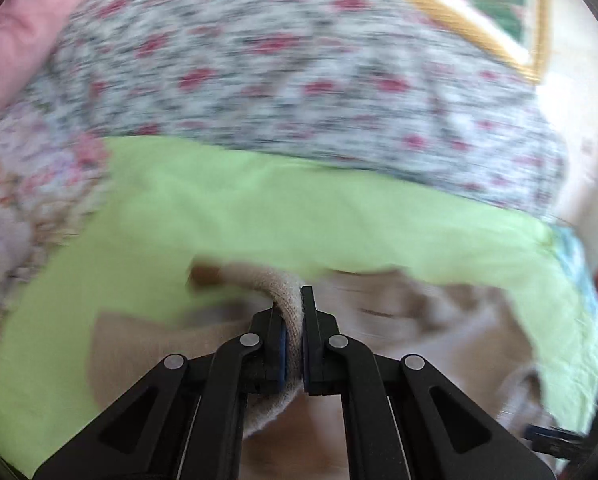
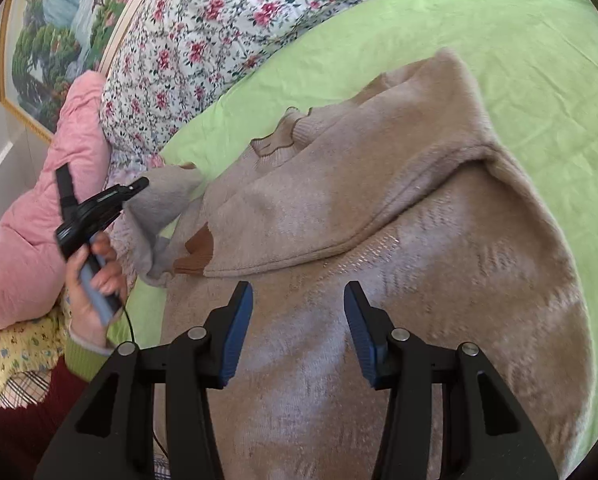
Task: Fold small clothes
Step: 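Fold the sleeve with the left gripper across the sweater body and release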
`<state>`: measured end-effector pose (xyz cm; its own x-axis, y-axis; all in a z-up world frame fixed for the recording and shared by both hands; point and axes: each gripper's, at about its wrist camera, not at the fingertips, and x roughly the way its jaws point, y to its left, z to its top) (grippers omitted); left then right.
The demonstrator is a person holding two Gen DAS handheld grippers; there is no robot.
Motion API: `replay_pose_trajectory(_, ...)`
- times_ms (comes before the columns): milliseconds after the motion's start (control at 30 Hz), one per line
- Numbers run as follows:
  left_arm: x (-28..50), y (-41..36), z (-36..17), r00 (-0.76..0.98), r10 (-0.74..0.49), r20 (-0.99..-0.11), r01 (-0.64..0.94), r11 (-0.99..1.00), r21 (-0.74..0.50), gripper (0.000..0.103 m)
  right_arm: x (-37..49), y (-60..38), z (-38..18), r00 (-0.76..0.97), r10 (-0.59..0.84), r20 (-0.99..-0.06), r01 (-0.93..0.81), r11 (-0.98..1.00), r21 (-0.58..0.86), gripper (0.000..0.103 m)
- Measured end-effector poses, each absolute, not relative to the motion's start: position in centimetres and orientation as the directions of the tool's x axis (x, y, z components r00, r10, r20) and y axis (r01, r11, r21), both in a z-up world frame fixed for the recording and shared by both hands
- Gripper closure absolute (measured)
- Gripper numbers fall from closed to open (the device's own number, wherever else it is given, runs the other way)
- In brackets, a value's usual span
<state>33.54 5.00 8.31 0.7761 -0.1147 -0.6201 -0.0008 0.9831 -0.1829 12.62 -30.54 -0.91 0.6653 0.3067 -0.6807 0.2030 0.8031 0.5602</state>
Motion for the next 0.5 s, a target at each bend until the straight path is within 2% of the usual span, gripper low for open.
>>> replay_pose_trajectory(167,31.9,-3.5,6.8,0.757,-0.272,-0.594,0.16,0.959,-0.235,0.1,11.0,-32.2,-1.0,0.684,0.273,-0.676,0.254,0.78,0.572,0.053)
replay_pose_trajectory(367,31.6,-8.4,2.0,0.676,-0.336,-0.656,0.256,0.942,-0.218,0.098,10.3,-34.1,-1.1,0.693,0.237,-0.68,0.299,0.764,0.571,0.053)
replay_pose_trajectory(467,30.5,-8.7,0.5,0.631,-0.349,-0.693,0.269,0.936,-0.226,0.088,11.1,-34.6,-1.3,0.689,0.24,-0.684,0.307,0.758,0.575,0.053)
replay_pose_trajectory(500,29.6,-8.4,0.3,0.626,-0.352,-0.696,0.269,0.935,-0.23,0.081,11.7,-34.5,-1.3,0.687,0.244,-0.685,0.304,0.759,0.575,0.053)
